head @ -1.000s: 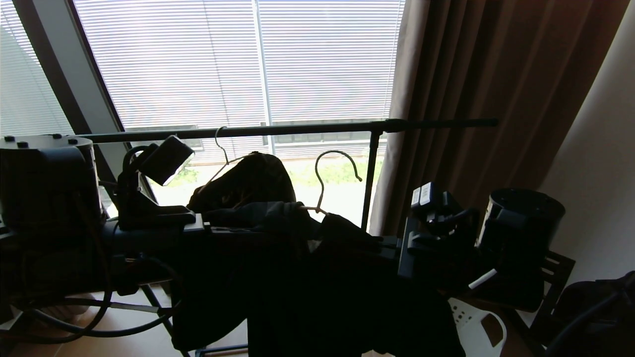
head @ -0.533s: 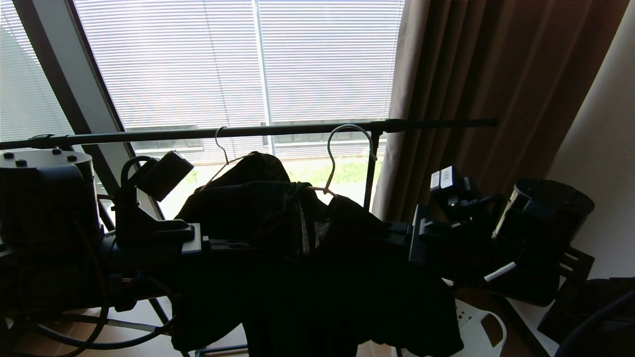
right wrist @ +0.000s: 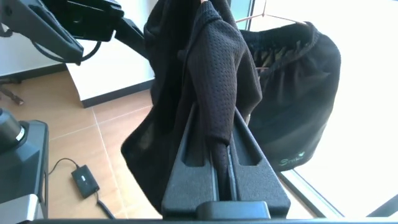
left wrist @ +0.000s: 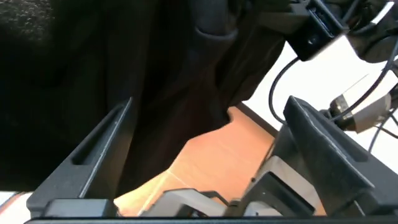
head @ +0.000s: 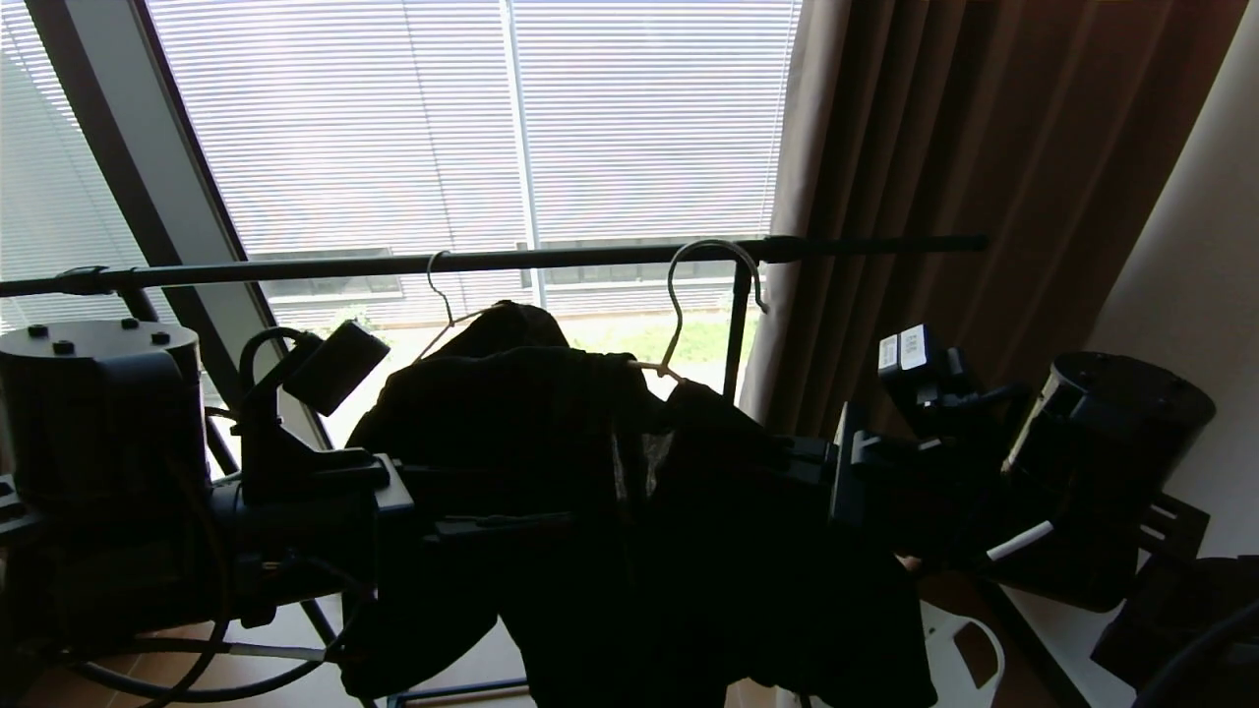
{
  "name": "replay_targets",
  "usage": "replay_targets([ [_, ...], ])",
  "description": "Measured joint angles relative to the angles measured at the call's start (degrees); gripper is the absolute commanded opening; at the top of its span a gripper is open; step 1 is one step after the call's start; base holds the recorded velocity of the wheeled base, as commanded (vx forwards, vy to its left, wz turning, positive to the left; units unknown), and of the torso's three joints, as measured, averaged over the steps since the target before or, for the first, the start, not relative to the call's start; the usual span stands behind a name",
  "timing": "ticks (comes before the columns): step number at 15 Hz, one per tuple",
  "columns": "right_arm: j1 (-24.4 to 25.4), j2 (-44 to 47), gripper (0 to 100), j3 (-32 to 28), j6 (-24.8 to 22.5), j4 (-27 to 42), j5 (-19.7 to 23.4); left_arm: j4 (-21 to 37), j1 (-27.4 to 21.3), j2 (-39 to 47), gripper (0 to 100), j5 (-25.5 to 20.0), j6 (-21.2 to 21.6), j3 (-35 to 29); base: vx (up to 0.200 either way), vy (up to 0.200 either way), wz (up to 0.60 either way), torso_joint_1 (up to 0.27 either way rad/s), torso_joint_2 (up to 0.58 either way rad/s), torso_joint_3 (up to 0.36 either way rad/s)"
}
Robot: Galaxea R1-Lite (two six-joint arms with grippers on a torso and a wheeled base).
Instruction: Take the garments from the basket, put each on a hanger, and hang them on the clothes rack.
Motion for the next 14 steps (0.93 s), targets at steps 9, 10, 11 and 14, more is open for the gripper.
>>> replay_targets([
  [9, -9.7, -2.5, 0, 1.5, -2.0, 0.1, 14.1, 0.3, 21.9, -4.9, 100, -14.8, 14.6, 2.2, 0.000, 0.000, 0.00, 0.000, 0.00, 0.000],
  [10, -10.7, -3.0, 0, 1.9, -2.1, 0.1, 18.1, 0.2, 25.1, -4.2, 100, -19.5, 15.4, 2.1, 0.000, 0.000, 0.00, 0.000, 0.00, 0.000],
  [11, -11.8, -3.5, 0, 2.4, -2.1, 0.1, 21.1, -0.2, 28.6, -3.1, 100, -25.8, 16.0, 2.0, 0.000, 0.000, 0.00, 0.000, 0.00, 0.000],
  [14, -13.2, -4.7, 0, 3.2, -2.3, 0.0, 24.8, -1.9, 35.1, 0.5, 100, -34.4, 18.3, 1.2, 0.000, 0.000, 0.00, 0.000, 0.00, 0.000],
])
